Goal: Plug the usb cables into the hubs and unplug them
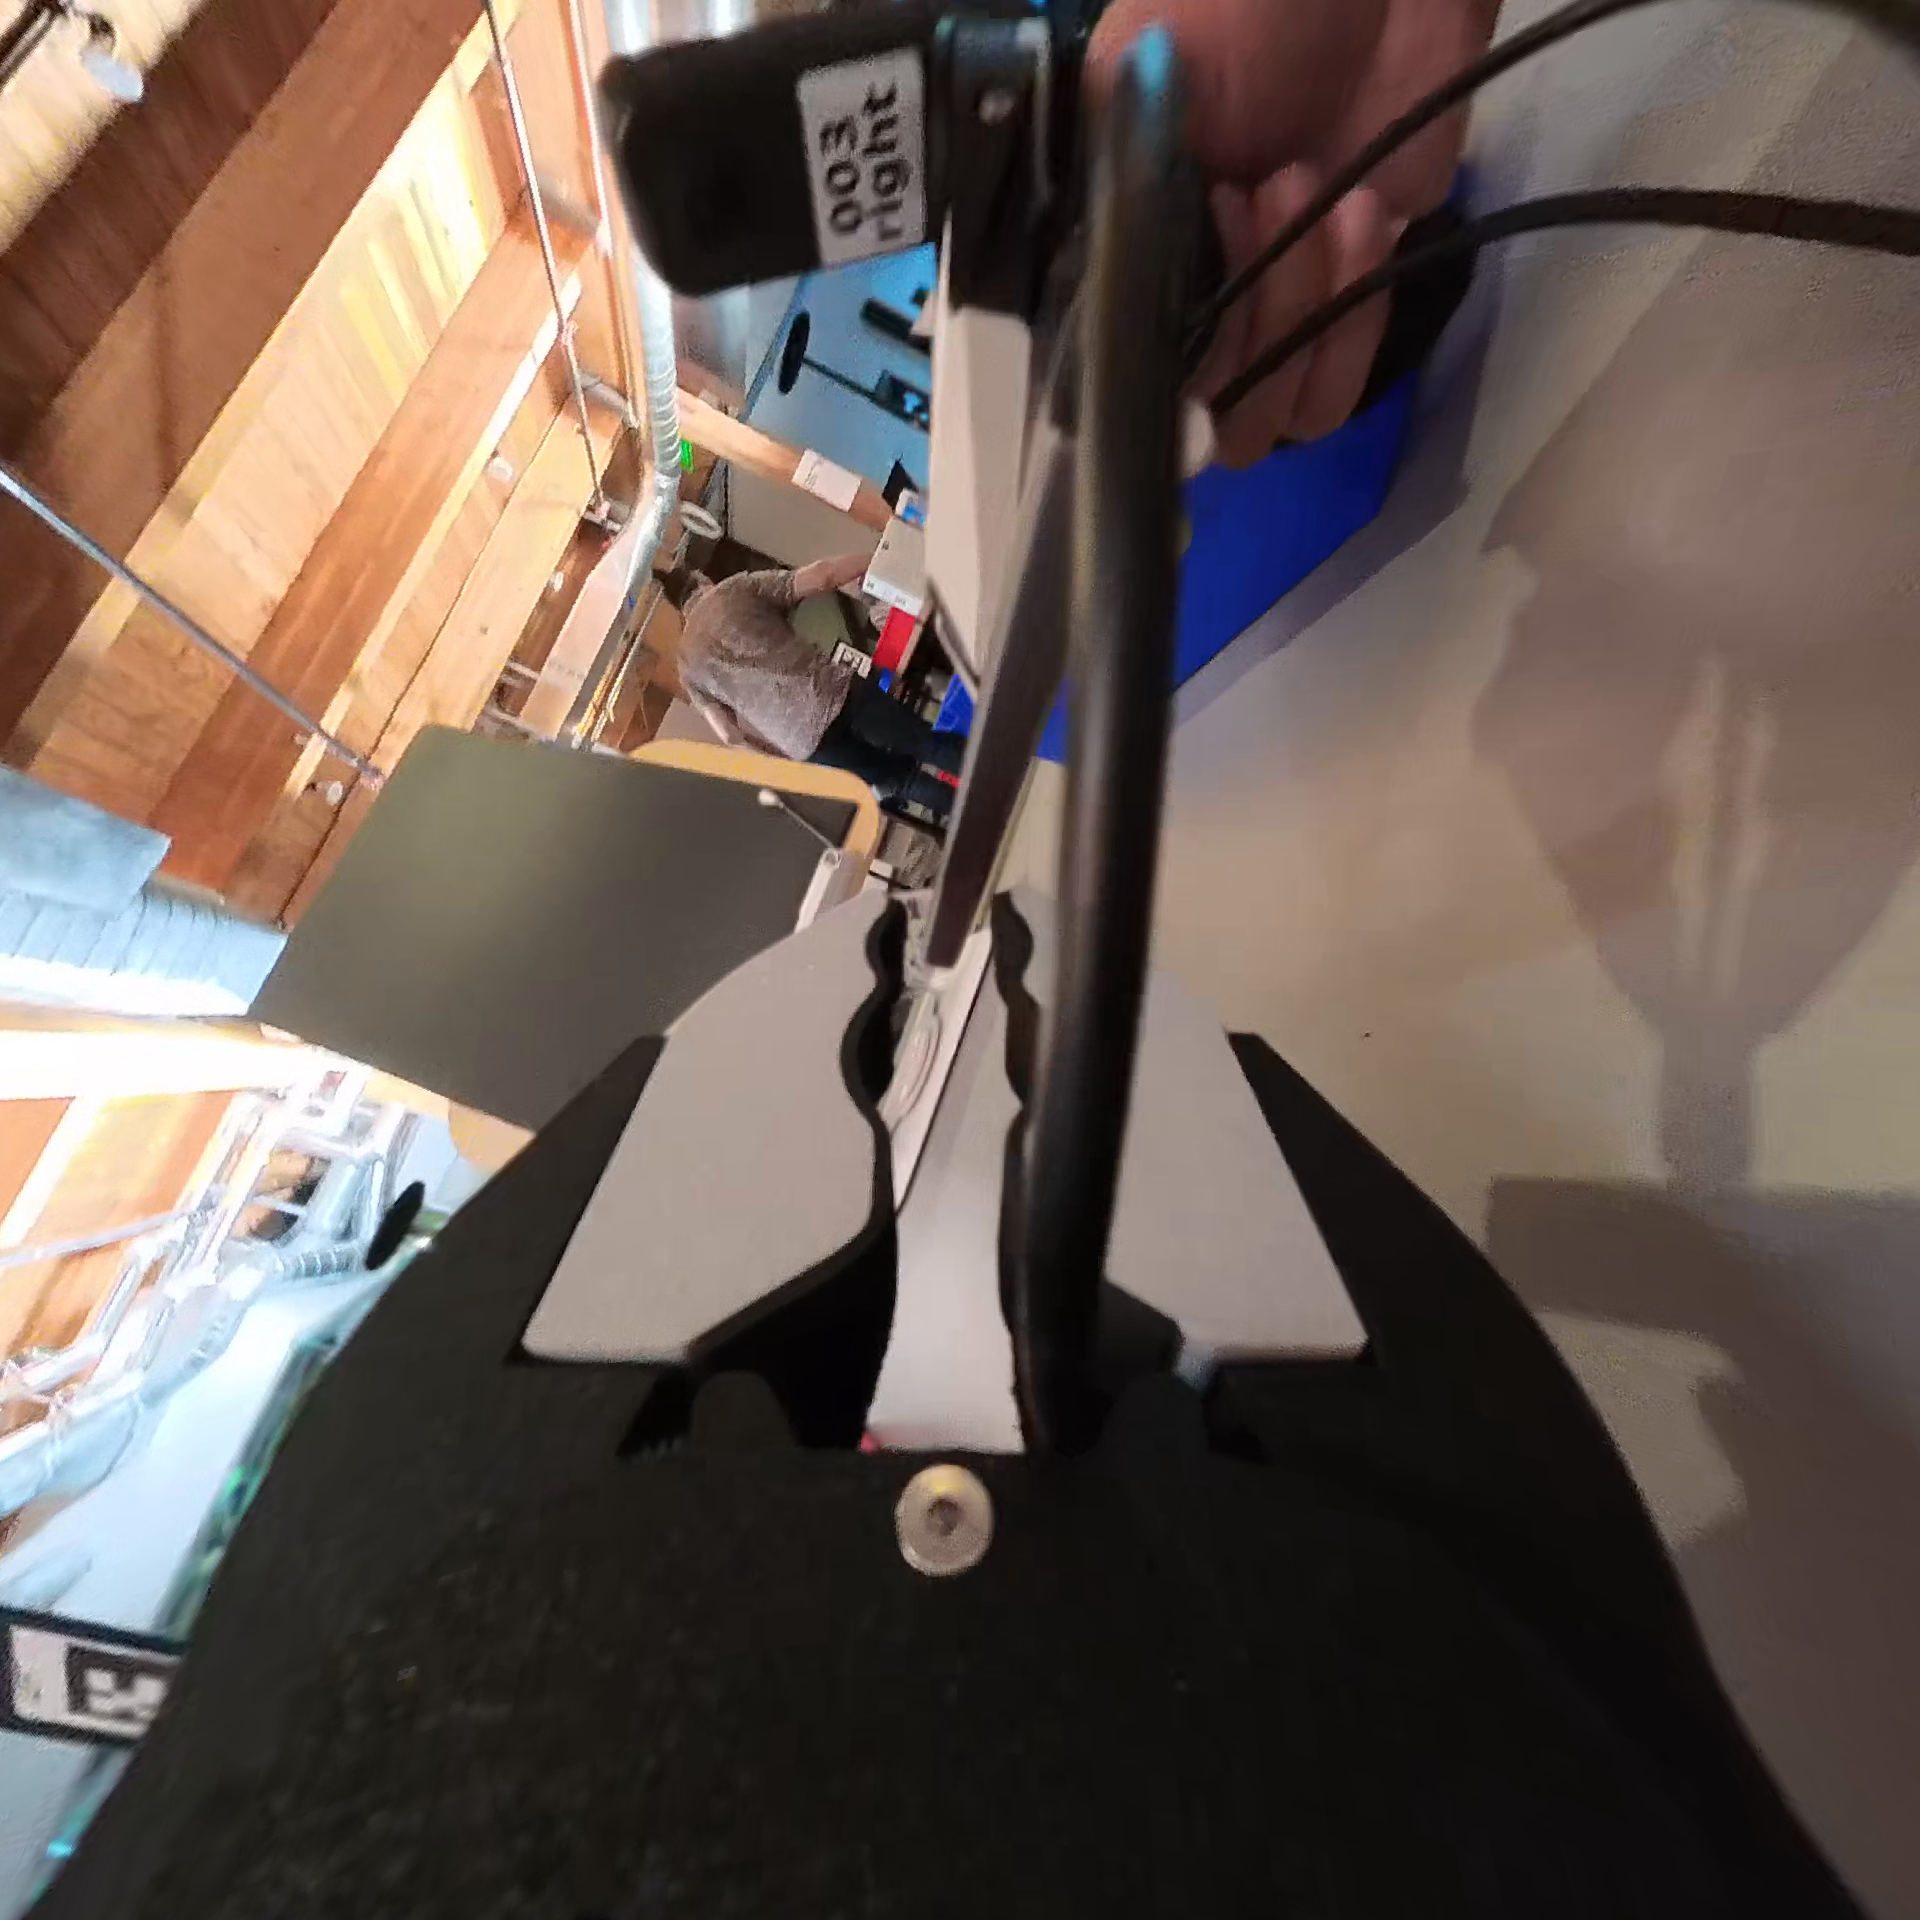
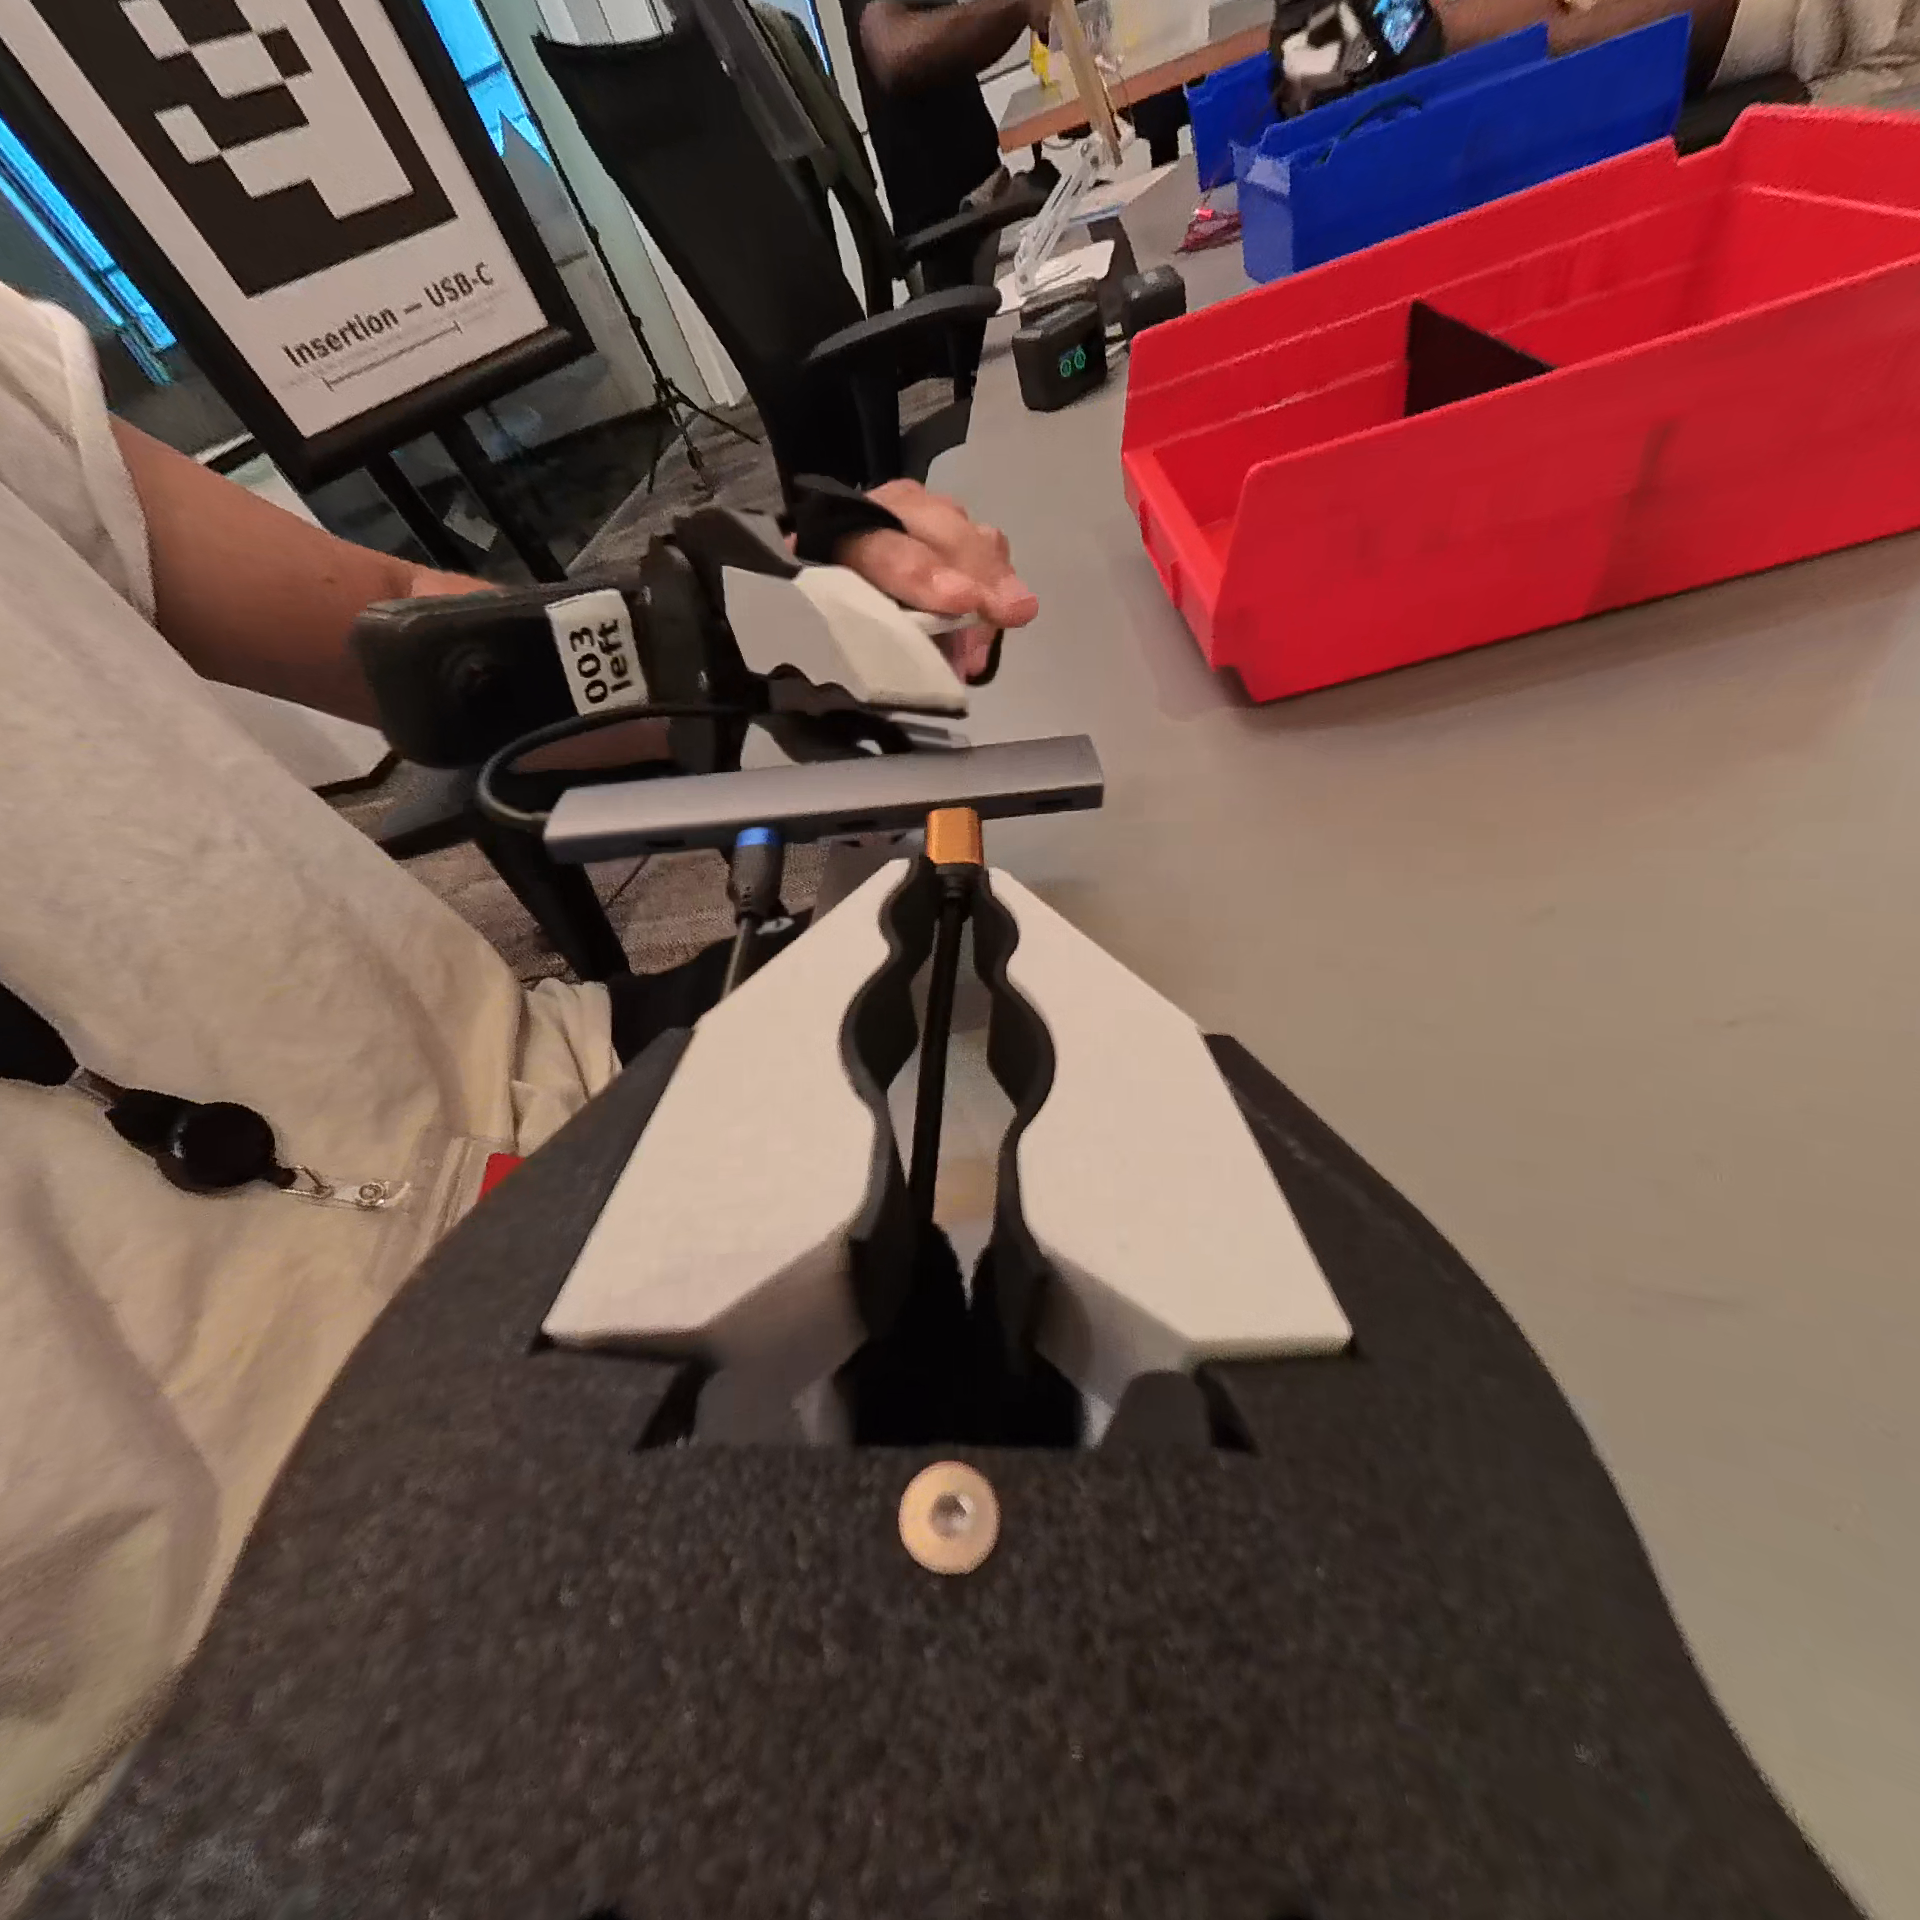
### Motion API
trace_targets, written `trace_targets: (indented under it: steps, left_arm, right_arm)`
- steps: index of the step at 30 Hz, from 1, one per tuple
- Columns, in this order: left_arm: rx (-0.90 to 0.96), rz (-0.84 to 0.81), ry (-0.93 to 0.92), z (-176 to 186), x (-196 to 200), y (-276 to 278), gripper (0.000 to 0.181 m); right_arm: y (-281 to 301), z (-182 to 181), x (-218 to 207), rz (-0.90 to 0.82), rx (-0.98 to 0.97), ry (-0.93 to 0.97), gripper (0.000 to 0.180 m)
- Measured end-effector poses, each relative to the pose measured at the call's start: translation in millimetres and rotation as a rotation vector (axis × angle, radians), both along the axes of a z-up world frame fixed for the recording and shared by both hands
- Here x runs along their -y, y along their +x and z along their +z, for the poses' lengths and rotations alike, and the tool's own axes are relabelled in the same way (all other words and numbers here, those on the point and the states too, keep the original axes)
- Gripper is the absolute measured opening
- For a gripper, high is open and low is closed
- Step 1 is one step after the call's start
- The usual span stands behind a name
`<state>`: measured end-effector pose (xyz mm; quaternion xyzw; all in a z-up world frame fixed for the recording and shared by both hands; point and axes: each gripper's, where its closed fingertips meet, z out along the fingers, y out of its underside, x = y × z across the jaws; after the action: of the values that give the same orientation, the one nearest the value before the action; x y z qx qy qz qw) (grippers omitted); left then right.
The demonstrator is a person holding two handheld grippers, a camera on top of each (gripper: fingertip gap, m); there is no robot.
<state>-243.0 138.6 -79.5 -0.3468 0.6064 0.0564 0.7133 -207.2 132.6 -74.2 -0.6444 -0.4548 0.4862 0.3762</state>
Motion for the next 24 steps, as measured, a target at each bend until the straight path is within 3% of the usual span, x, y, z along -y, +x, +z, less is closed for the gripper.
trace_targets:
  steps: [7, 12, 16, 20, 24]
  left_arm:
    - [-0.077, -0.017, 0.038, -11.0, 0.4, 13.0, 0.009]
    - [0.009, -0.079, -0.083, 0.0, 3.1, 10.1, 0.01]
    - [0.049, -0.092, -0.112, 4.8, 2.3, 5.7, 0.01]
    - [0.029, -0.093, -0.078, 4.0, 4.6, 6.5, 0.01]
    - [0.031, -0.095, -0.069, 5.7, 4.8, 5.9, 0.01]
  right_arm:
    - [-9.4, -8.8, 2.2, 0.014, 0.023, -0.026, 0.006]
    - [-12.3, -0.5, 5.2, 0.027, -0.051, 0.001, 0.007]
    - [-17.8, -7.9, 6.7, 0.034, -0.016, -0.001, 0.019]
    - [-21.5, -5.5, 4.9, 0.021, -0.045, 0.001, 0.005]
    - [-23.2, -1.6, 7.2, 0.028, -0.066, -0.003, 0.005]
